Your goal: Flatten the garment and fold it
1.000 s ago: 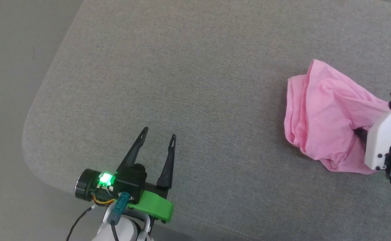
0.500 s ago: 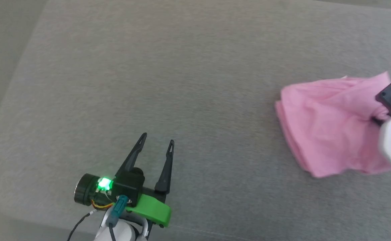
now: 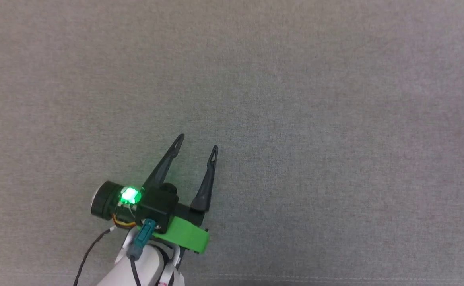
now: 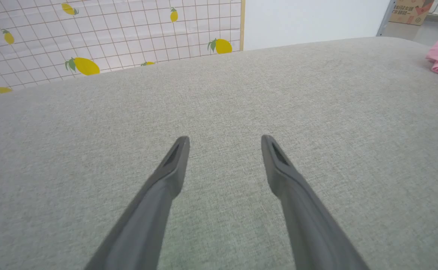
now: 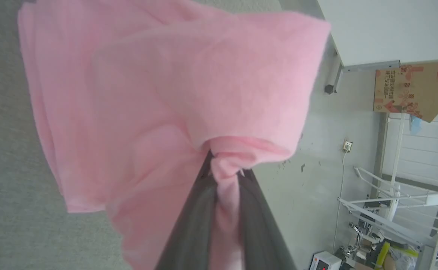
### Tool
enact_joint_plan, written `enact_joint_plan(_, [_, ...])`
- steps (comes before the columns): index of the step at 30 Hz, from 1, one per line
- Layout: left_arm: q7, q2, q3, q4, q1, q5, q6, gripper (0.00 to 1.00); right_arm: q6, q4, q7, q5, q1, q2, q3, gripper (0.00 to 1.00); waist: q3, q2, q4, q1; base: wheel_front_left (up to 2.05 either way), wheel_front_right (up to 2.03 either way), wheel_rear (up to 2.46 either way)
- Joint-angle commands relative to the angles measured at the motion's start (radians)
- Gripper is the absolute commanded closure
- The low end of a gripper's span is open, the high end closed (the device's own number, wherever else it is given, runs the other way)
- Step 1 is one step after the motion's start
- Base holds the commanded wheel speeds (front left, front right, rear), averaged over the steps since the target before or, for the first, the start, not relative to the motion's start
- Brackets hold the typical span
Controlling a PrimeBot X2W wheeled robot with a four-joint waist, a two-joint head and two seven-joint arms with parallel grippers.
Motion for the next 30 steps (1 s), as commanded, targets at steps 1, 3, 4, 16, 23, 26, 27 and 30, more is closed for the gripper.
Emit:
enact_joint_plan(1, [-0.005, -0.003, 0.001, -0.006, -0.020, 0.008, -0.008, 0.00, -0.002, 0.041, -0.019, -0.013, 0.035, 0.012, -0.028, 1.00, 0.075, -0.0001, -0.013, -0.0001, 0.00, 0.00, 0.00])
enact_joint_plan(3, [-0.005, -0.007, 0.002, -0.013, -0.028, 0.012, -0.009, 0.00, -0.002, 0.113, -0.045, -0.026, 0.073, 0.024, -0.087, 1.00, 0.099, -0.0001, -0.004, -0.0001, 0.00, 0.00, 0.00])
enact_joint_plan(4, [-0.005, -0.007, 0.002, -0.018, -0.031, 0.015, -0.009, 0.00, -0.002, 0.149, -0.061, -0.036, 0.092, 0.031, -0.122, 1.00, 0.110, -0.0001, 0.002, -0.0001, 0.00, 0.00, 0.00])
enact_joint_plan(16, [-0.005, 0.008, 0.011, -0.042, -0.031, 0.033, -0.013, 0.00, -0.002, 0.398, -0.251, -0.181, 0.198, 0.152, -0.466, 1.00, 0.197, -0.0001, 0.040, -0.0001, 0.00, 0.00, 0.00])
enact_joint_plan(23, [-0.005, 0.007, 0.020, -0.039, -0.035, 0.034, -0.015, 0.00, -0.002, 0.412, -0.293, -0.262, 0.192, 0.197, -0.558, 0.63, 0.198, -0.0001, 0.042, -0.0001, 0.00, 0.00, 0.00])
enact_joint_plan(26, [-0.005, 0.003, 0.022, -0.028, -0.031, 0.032, -0.016, 0.00, -0.002, 0.398, -0.317, -0.302, 0.179, 0.212, -0.580, 0.00, 0.172, -0.0001, 0.039, -0.0001, 0.00, 0.00, 0.00])
enact_joint_plan(27, [-0.005, 0.002, 0.022, -0.023, -0.029, 0.031, -0.017, 0.00, -0.002, 0.392, -0.320, -0.316, 0.176, 0.215, -0.581, 0.00, 0.158, -0.0001, 0.037, -0.0001, 0.00, 0.00, 0.00])
enact_joint_plan(30, [-0.005, -0.003, 0.022, -0.008, -0.023, 0.027, -0.021, 0.00, -0.002, 0.375, -0.327, -0.339, 0.159, 0.219, -0.588, 0.00, 0.112, -0.0001, 0.032, -0.0001, 0.00, 0.00, 0.00])
